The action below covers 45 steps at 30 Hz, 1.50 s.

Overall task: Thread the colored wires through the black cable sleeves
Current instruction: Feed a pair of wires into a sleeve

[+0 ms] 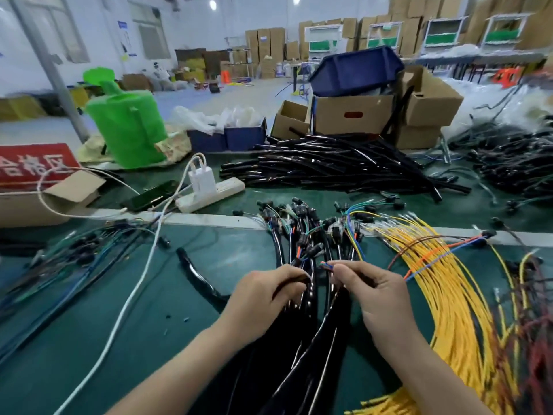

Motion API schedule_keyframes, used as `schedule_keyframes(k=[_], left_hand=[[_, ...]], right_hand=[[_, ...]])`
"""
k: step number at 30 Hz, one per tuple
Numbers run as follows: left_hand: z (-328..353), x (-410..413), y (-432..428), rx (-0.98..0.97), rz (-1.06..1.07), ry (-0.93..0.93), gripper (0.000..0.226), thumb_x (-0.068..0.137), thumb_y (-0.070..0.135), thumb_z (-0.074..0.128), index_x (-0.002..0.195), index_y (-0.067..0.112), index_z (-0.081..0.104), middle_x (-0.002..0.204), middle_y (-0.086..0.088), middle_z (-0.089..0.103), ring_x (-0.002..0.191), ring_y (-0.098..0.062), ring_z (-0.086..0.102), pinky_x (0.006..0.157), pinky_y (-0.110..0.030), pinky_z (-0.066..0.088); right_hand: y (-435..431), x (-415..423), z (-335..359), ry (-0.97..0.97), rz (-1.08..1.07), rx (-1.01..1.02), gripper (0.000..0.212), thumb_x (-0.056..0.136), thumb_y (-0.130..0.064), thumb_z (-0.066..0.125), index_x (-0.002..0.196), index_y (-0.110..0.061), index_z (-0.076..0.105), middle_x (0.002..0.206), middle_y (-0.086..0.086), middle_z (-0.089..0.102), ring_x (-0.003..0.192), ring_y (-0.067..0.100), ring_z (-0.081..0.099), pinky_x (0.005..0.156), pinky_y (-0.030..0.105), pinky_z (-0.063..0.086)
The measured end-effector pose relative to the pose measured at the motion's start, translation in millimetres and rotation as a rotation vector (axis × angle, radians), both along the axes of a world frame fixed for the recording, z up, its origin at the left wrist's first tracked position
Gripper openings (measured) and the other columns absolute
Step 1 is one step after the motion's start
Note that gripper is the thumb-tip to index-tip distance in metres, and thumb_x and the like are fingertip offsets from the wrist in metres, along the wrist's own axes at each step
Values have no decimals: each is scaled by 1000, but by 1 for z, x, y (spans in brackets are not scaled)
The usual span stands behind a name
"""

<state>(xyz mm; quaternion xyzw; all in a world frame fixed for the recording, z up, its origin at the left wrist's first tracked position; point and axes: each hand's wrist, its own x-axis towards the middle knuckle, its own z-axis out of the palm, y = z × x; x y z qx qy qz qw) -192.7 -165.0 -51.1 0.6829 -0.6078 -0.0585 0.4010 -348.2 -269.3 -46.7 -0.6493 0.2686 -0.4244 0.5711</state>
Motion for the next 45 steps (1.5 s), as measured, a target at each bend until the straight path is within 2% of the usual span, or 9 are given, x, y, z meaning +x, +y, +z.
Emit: schedule_keyframes(k=[5, 8, 13, 19, 24, 29, 37, 41, 45], left_hand=[[-2, -8, 2, -55, -19, -27, 29, 87, 31, 57, 114, 23, 67, 97, 14, 71, 85, 5, 62, 80, -23, 49], [-3, -9, 2, -46, -43, -22, 32, 92, 30, 50, 118, 21, 65, 89, 19, 66, 80, 5, 58, 77, -26, 50], [-6, -9, 5, -70, -46, 3, 30, 96, 32, 44, 119, 29, 63, 75, 27, 59, 71, 13, 52, 69, -16, 44], [-10, -11, 4, -72, -12, -16, 31, 93, 40, 37, 121, 44, 51, 68, 26, 57, 66, 8, 55, 67, -13, 42], [-9, -8, 2, -86, -16, -31, 27, 92, 44, 34, 117, 47, 43, 73, 19, 60, 61, 7, 51, 62, -21, 43], [-7, -11, 5, -98, -15, -58, 20, 93, 44, 32, 110, 43, 42, 89, 17, 60, 64, -1, 56, 67, -31, 49], [-9, -8, 8, -86, -15, -84, 23, 92, 39, 39, 111, 39, 54, 71, 20, 61, 65, 5, 55, 64, -22, 46], [-3, -9, 12, -121, 1, -328, 30, 91, 37, 47, 102, 20, 70, 88, 10, 71, 79, -10, 66, 65, -28, 50], [0, -13, 12, -129, -14, -414, 32, 90, 36, 48, 98, 17, 72, 77, 7, 67, 69, -14, 64, 51, -26, 48]], right_hand=[[4, 1, -2, 33, 81, -25, 19, 84, -1, 65, 80, -17, 74, 72, -1, 73, 70, 6, 68, 71, 13, 49], [6, 1, -3, 43, 112, -37, 18, 85, 1, 64, 81, -15, 73, 74, -1, 73, 72, 6, 68, 71, 11, 48], [10, -1, -3, 56, 144, -33, 14, 86, -1, 63, 84, -11, 72, 75, 2, 72, 70, 6, 66, 68, 12, 48], [10, 1, -5, 64, 147, -29, 16, 86, -4, 65, 80, -17, 73, 75, 7, 71, 71, 18, 64, 72, 27, 51], [10, 5, -2, 60, 116, -50, 16, 84, -1, 66, 77, -15, 72, 70, 3, 69, 66, 11, 60, 65, 16, 47], [13, 3, -1, 75, 104, -81, 16, 83, 5, 64, 77, -8, 69, 65, -3, 64, 64, 7, 57, 66, 16, 45], [10, 1, -3, 181, 125, -240, 22, 82, 2, 66, 75, -18, 68, 63, -10, 61, 59, -1, 52, 61, 10, 40], [10, 1, 3, 344, 152, -388, 18, 81, -4, 67, 76, -21, 67, 70, -9, 65, 68, 4, 59, 68, 19, 46], [8, -4, 7, 339, 144, -413, 13, 82, -6, 69, 79, -18, 66, 73, -8, 66, 69, 2, 60, 67, 16, 45]])
